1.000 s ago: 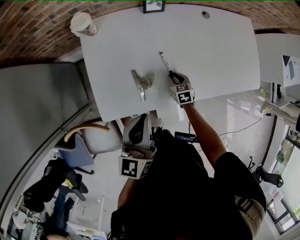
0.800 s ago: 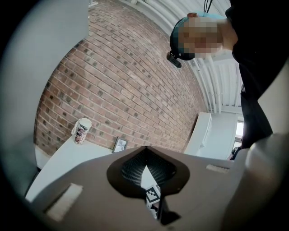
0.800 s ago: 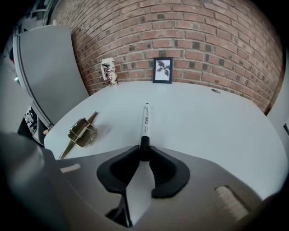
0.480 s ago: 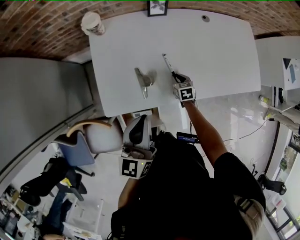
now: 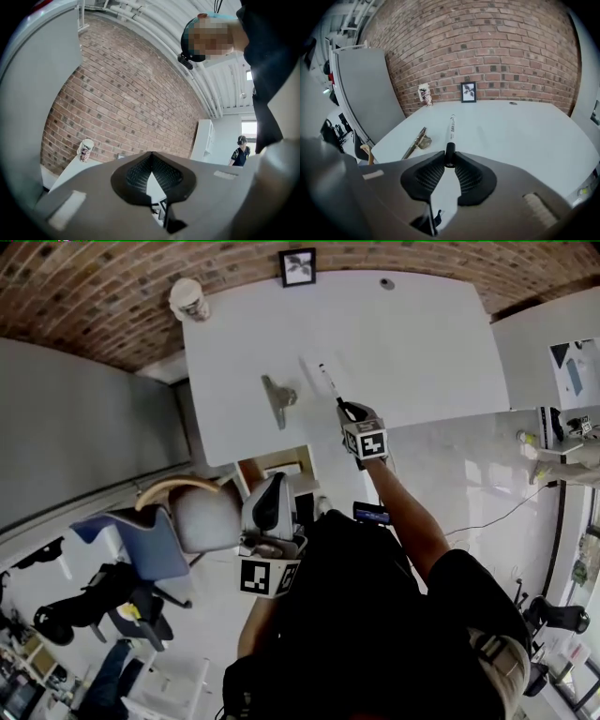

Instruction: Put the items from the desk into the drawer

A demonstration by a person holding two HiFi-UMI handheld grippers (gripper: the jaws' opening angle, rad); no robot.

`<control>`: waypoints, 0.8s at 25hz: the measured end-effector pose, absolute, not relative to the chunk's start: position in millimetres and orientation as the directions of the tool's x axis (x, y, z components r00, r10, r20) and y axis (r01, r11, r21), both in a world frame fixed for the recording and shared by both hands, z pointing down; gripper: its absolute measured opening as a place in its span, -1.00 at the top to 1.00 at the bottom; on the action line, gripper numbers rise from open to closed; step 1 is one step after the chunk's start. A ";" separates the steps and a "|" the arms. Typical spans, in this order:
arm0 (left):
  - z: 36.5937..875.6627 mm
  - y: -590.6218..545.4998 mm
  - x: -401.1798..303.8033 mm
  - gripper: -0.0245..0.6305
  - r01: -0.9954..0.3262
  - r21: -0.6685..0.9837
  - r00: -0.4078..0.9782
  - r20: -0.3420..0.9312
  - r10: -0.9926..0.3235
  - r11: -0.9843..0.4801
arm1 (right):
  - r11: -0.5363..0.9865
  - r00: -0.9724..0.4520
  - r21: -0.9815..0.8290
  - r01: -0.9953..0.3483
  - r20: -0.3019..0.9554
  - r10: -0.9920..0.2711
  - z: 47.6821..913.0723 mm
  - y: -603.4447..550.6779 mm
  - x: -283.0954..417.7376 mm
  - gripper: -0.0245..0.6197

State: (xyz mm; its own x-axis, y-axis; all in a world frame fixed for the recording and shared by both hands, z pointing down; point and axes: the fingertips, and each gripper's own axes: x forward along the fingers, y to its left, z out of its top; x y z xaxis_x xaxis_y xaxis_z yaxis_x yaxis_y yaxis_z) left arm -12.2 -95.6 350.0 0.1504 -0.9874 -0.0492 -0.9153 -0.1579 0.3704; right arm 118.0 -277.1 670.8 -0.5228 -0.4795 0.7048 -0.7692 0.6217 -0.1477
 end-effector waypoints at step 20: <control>332.1 40.9 37.5 0.89 -0.946 0.302 0.097 -0.077 -0.992 -0.116 | 0.694 -0.639 -0.177 -0.698 0.591 -0.492 605.3 -132.7 159.9 0.70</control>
State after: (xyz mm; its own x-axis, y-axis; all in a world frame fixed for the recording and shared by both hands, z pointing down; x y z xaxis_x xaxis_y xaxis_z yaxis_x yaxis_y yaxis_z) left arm 37.5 40.9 332.1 0.0971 -0.9923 -0.0768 -0.9463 -0.1159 0.3018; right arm 159.9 -132.7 605.3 -0.6393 -0.4919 0.5910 -0.6975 0.6944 -0.1766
